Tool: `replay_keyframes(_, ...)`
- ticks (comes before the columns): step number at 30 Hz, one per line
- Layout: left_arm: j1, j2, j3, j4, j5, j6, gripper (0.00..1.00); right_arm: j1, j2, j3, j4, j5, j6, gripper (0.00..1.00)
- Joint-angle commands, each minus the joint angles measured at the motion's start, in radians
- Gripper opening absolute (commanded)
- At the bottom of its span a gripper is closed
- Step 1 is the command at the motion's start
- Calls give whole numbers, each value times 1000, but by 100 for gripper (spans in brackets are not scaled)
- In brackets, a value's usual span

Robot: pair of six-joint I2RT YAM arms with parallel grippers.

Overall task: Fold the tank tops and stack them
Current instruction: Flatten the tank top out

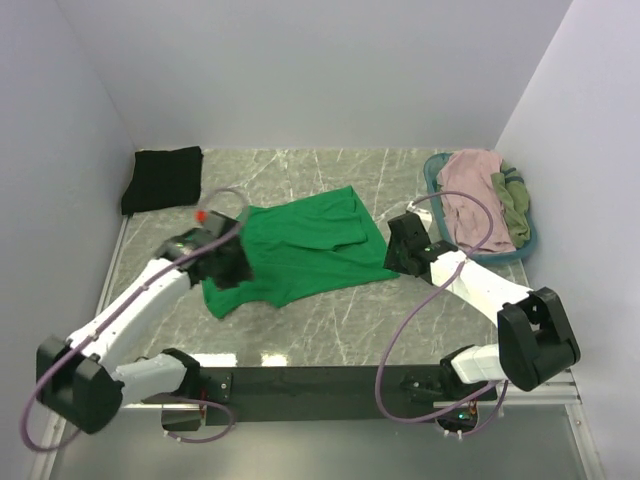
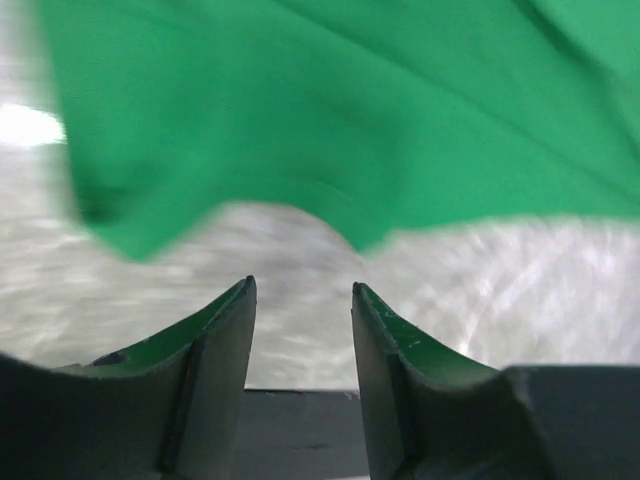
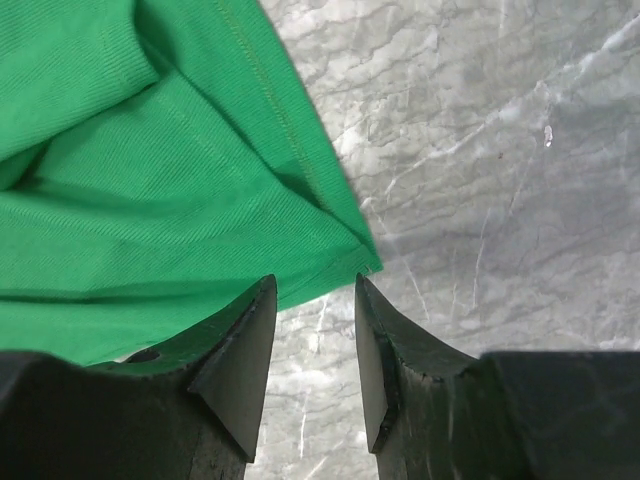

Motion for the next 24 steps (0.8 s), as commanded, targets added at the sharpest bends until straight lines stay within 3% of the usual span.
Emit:
replay_keyframes(1, -204, 56, -10, 93, -43, -144, 49, 13, -45, 26, -9, 61, -12, 45)
replay_keyframes(4, -299, 122, -65, 179, -39, -229, 48, 14, -37, 5, -3, 50, -10, 45)
replay_keyframes(10, -410, 285, -59, 334, -91, -290, 56, 13, 1, -32, 38, 16, 0, 43)
replay_keyframes(24, -436, 498, 7, 360, -233, -302, 52, 16, 155, 26, 14, 13, 14, 42)
